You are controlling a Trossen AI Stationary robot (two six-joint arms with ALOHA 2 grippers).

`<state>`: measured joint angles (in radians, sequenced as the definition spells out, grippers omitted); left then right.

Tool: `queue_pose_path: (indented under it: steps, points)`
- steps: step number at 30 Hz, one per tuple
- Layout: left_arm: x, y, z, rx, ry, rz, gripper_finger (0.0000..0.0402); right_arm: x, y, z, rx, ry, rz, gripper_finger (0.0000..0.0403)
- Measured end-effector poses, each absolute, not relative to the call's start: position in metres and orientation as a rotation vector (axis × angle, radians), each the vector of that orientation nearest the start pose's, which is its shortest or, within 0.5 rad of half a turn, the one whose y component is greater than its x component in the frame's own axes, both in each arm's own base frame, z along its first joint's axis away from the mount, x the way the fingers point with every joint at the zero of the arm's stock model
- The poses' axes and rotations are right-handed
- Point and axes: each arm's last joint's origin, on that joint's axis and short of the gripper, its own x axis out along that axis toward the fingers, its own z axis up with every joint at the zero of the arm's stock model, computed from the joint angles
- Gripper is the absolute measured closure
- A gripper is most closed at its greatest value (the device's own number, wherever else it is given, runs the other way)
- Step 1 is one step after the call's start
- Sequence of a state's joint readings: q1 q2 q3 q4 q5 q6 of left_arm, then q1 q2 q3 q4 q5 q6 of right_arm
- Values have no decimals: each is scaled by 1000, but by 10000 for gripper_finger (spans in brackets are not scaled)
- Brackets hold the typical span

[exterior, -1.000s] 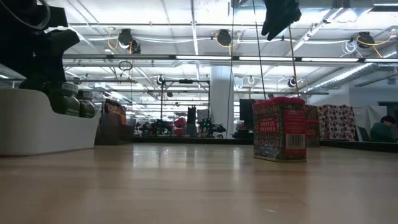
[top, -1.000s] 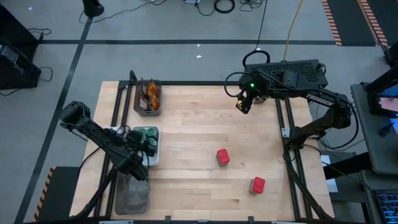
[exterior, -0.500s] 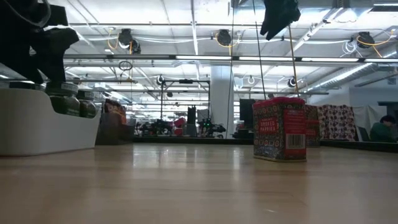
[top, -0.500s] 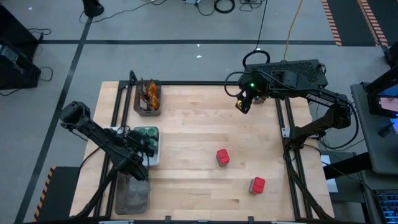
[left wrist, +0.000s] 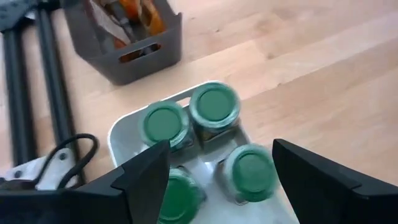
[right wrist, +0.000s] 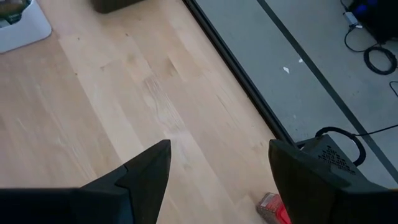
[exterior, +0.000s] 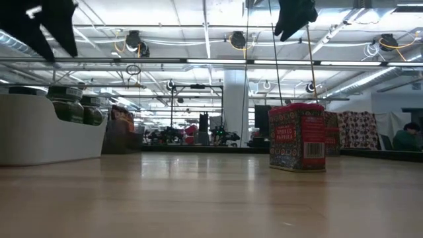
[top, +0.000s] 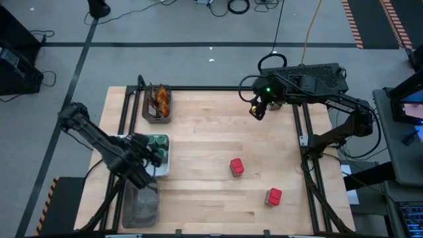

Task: Sort spices by type
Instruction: Put the middle red seasoning can into the bottom black bin

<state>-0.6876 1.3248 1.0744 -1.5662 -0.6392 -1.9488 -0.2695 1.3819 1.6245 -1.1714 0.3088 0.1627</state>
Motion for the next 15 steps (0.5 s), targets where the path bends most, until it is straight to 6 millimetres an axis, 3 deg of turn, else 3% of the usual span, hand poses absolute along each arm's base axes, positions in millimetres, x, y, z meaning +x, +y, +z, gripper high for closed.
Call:
queue_pose_path:
  steps: [3,7,15]
  points:
    - [149,-99,287,-586,735,1038,116,240,-75,404,128,885,-611,149]
    - [152,-97,315,-634,640,803,116,241,-75,404,145,877,-579,149]
    - [202,-91,340,-511,568,429,116,247,-63,405,266,845,-408,149]
